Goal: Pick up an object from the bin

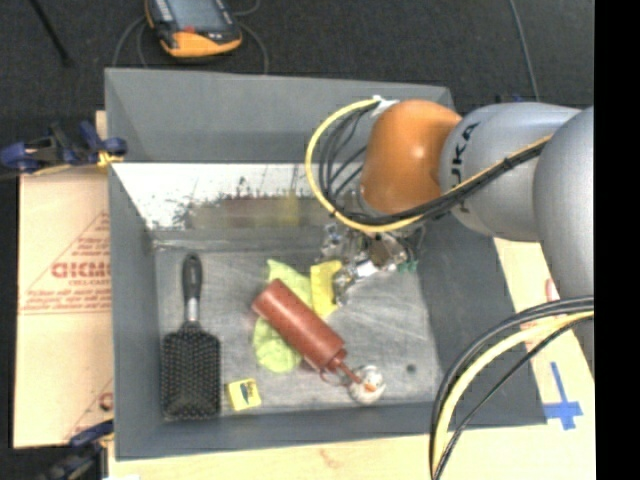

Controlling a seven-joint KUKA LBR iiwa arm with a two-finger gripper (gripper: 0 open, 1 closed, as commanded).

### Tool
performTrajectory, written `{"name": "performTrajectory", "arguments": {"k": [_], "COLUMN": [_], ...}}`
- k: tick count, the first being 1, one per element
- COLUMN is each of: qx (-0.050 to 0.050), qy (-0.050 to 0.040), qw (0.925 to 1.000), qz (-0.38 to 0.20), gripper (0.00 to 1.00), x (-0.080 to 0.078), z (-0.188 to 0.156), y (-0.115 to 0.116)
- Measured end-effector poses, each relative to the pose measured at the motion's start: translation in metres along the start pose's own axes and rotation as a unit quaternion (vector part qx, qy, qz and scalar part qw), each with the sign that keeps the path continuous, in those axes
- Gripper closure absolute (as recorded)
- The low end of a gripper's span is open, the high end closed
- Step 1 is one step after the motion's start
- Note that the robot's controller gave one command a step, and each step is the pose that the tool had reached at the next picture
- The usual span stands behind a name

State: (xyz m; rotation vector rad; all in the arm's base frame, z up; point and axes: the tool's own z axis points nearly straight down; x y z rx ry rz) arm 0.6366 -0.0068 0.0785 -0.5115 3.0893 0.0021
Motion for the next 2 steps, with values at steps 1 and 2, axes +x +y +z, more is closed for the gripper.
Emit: {"name": "performTrajectory", "arguments": {"k": [1, 2], "qx": [0.0, -0.001], "qy": [0.0013, 0.0053], "qw": [1.0, 1.0], "qz": [0.0, 0.0], "gripper": [1.0, 1.0], "x": [0.001, 0.001], "z": [-0.003, -0.014], "y": [0.0, 0.0]}}
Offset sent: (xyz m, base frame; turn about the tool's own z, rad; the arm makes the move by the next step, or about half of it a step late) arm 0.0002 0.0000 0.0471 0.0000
